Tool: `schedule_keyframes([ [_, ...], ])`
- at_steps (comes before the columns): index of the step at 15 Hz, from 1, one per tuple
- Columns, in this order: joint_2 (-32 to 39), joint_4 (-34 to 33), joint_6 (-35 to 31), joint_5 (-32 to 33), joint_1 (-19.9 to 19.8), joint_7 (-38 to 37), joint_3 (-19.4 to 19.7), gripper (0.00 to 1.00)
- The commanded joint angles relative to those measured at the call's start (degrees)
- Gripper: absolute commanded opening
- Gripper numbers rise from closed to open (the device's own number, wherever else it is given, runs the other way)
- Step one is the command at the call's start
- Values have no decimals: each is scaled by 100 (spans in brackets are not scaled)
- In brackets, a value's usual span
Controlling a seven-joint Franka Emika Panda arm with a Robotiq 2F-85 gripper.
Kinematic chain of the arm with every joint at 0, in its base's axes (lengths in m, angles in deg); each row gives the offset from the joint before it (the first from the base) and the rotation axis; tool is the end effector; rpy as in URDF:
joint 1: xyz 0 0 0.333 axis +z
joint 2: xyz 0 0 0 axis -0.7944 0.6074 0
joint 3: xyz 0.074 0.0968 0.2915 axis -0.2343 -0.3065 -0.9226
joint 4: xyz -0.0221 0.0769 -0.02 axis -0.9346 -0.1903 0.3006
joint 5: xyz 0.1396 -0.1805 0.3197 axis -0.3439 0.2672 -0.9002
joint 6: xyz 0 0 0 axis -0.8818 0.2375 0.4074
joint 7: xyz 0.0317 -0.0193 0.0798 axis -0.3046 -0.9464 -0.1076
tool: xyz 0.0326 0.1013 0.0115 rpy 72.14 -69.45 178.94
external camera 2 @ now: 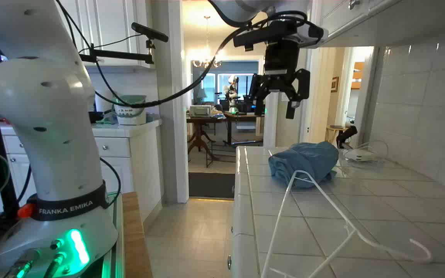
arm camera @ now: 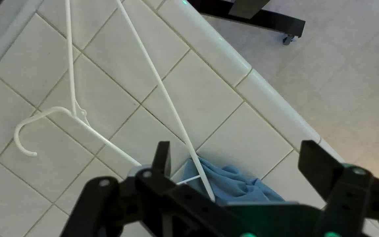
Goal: Pick up the hanger and hang it on the handle of the left cabinet door
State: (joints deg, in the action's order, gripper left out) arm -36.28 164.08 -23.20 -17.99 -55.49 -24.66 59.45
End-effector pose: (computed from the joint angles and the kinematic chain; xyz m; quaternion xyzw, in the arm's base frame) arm 0.4519 -0.1007 0.4449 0.9926 0.0991 -0.0647 0.0288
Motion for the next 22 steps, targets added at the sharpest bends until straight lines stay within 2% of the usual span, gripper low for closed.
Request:
schedule_keyframes([
  [1, 3, -7, 9, -12, -44, 8, -42, 100],
  [5, 3, -7, 9, -12, -44, 8, -42, 100],
  [8, 264, -8, -184, 131, -302, -936, 23, 100],
  [15, 810, 11, -546, 100, -1101, -1960, 592, 100],
  [20, 1329, -59, -921, 109, -1403, -3172, 812, 100],
  [21, 1133, 6, -781, 42, -1368, -2664, 802, 100],
  [22, 1216, 3, -839, 43, -1389, -2847, 820, 100],
])
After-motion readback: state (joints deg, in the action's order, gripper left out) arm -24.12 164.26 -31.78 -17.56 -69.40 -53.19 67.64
